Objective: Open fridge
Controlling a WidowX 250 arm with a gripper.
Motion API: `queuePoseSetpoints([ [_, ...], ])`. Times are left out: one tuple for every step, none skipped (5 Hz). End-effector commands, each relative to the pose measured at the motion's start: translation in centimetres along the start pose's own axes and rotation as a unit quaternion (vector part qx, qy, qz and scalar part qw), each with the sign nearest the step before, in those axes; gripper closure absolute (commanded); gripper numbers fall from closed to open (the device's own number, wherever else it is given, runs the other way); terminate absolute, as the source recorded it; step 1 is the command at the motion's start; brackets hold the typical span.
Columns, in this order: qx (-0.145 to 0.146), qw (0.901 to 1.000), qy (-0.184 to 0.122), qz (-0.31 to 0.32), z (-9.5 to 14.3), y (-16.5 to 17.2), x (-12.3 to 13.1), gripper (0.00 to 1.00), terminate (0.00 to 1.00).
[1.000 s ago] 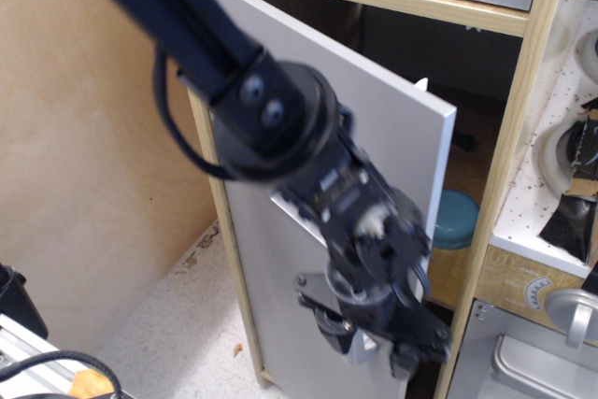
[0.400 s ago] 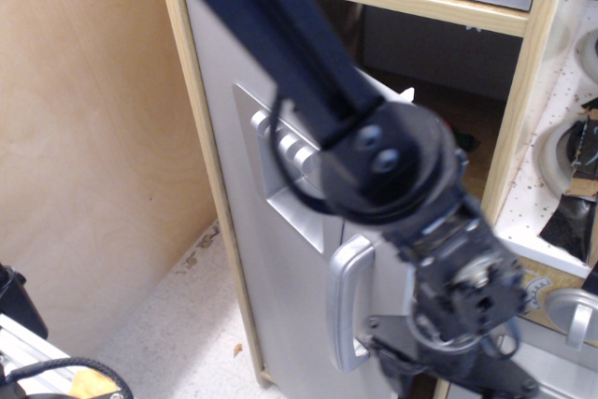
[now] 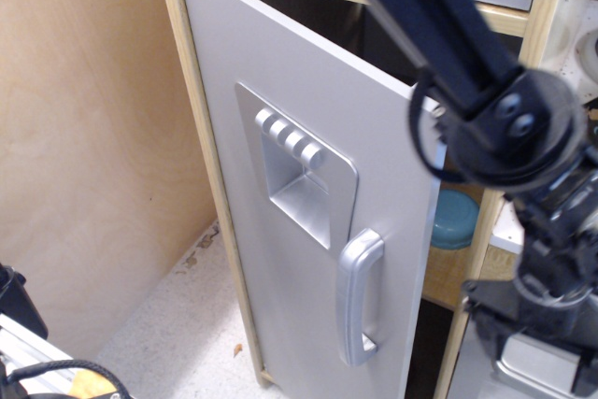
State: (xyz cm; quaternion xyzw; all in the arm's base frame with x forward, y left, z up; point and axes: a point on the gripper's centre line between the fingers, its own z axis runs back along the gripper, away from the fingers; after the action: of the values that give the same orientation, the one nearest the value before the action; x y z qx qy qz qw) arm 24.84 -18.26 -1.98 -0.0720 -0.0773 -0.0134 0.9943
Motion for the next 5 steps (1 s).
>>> queuePoseSetpoints([
  [0.003, 0.9988, -0.028, -0.039, 3.4, -1.9, 4.1, 0.00, 0.00],
  [0.019, 0.9982, -0.023, -0.052, 4.2, -0.6, 4.9, 0.00, 0.00],
  [0.033, 0.9983, -0.006, -0.048, 4.9, 1.6, 4.4, 0.00, 0.00],
  [0.051, 0.9982, 0.008, -0.030, 5.7, 2.7, 3.2, 0.00, 0.00],
  [0.063, 0.9978, 0.018, -0.013, 6.3, 4.0, 1.9, 0.00, 0.00],
])
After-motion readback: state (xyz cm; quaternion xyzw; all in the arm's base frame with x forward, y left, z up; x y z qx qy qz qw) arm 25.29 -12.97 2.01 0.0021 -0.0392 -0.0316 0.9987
